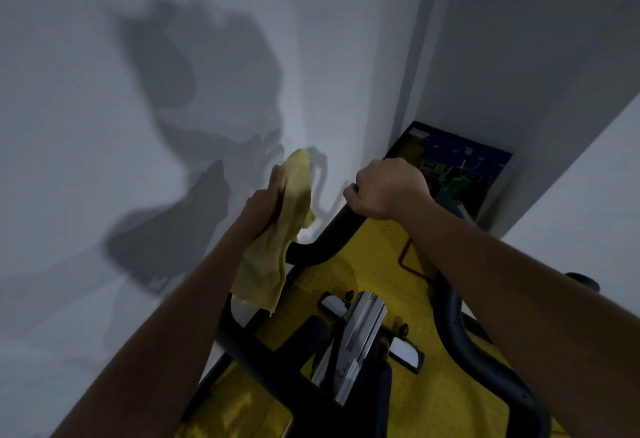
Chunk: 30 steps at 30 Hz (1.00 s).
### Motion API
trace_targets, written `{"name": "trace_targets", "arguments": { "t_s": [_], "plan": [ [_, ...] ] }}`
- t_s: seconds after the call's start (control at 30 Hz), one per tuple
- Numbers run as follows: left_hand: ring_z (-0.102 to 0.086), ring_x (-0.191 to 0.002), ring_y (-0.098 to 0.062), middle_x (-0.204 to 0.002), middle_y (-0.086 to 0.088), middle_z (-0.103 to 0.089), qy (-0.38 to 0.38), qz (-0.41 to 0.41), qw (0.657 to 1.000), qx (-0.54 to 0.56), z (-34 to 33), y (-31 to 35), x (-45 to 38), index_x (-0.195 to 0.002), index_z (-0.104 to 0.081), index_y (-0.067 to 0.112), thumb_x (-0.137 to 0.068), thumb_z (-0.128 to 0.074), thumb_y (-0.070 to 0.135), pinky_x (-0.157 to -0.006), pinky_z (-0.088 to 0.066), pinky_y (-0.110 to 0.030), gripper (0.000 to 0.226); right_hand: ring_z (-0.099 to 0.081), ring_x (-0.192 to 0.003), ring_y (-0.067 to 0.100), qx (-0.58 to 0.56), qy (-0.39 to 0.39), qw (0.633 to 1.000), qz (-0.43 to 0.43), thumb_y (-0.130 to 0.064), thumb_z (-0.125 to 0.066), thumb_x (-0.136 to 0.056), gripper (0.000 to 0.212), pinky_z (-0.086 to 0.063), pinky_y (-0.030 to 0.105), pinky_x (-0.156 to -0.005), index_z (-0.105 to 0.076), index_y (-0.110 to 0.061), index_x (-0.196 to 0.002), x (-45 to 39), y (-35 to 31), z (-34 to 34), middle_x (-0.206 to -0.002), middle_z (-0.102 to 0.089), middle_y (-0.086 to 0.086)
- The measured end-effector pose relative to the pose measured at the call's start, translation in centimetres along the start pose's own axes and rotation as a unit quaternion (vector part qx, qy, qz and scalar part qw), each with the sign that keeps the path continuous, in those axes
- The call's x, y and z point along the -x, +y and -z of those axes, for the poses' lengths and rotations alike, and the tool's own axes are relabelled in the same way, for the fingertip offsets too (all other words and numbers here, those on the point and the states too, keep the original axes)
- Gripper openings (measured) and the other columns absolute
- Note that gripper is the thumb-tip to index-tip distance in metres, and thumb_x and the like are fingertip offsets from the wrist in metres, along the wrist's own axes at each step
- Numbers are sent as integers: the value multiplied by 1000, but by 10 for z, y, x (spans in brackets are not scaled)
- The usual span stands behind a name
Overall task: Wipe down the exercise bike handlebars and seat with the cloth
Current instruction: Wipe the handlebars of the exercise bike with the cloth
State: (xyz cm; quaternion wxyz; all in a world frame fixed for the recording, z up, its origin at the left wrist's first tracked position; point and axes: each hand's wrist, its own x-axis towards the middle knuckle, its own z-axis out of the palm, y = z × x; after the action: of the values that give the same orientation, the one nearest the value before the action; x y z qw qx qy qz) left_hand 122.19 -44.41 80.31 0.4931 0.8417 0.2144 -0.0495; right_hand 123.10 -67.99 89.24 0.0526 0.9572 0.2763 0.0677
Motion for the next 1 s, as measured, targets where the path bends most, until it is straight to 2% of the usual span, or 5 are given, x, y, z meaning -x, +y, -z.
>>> {"name": "trace_targets", "arguments": {
  "t_s": [0.3, 0.4, 0.63, 0.8, 1.0],
  "plan": [
    [-59, -120, -39, -129, -25, -63, -52, 74, 988, -127, 34, -70, 36, -134, -57, -3, -110, -33, 36, -107, -44, -48, 52, -44, -49, 17, -7, -1, 1000, 3, -42, -32, -100, 56, -26, 25, -47, -47, -15, -54, -1, 1, 0, -56, -48, 1],
    [-71, -86, -34, -99, -22, -70, 16, 6, 991, -131, 40, -98, 65, -141, -50, -3, -104, -55, 20, -77, -59, -41, 44, -44, -48, 17, -5, -2, 1000, -2, -42, -31, -100, 56, -26, 25, -47, -48, -15, -54, -1, 1, 0, -55, -48, 0],
    [-68, -74, -20, -79, -4, -71, 48, -8, 984, -169, 35, -105, 93, -95, -67, 12, -97, -27, 68, -69, -53, -32, 69, -46, -49, 16, 1, -1, 1000, -8, -42, -30, -100, 56, -28, 25, -46, -53, -15, -56, 0, -1, -2, -56, -51, 0],
    [-69, -90, -32, -95, -10, -71, 62, -48, 976, -205, 18, -63, 60, -109, -66, 6, -106, -25, 55, -85, -55, -41, 64, -45, -49, 18, -10, 11, 1000, -14, -39, -32, -98, 54, -29, 24, -48, -48, -15, -53, 0, 0, -5, -56, -49, 0],
    [-65, -112, -29, -105, -3, -68, 20, -49, 999, 2, -6, -14, 26, -128, -61, 9, -105, -28, 58, -89, -51, -30, 63, -42, -46, 16, -2, 22, 1000, -13, -39, -32, -97, 54, -24, 24, -46, -49, -15, -52, -1, 1, -7, -53, -46, -1]
  ]
}}
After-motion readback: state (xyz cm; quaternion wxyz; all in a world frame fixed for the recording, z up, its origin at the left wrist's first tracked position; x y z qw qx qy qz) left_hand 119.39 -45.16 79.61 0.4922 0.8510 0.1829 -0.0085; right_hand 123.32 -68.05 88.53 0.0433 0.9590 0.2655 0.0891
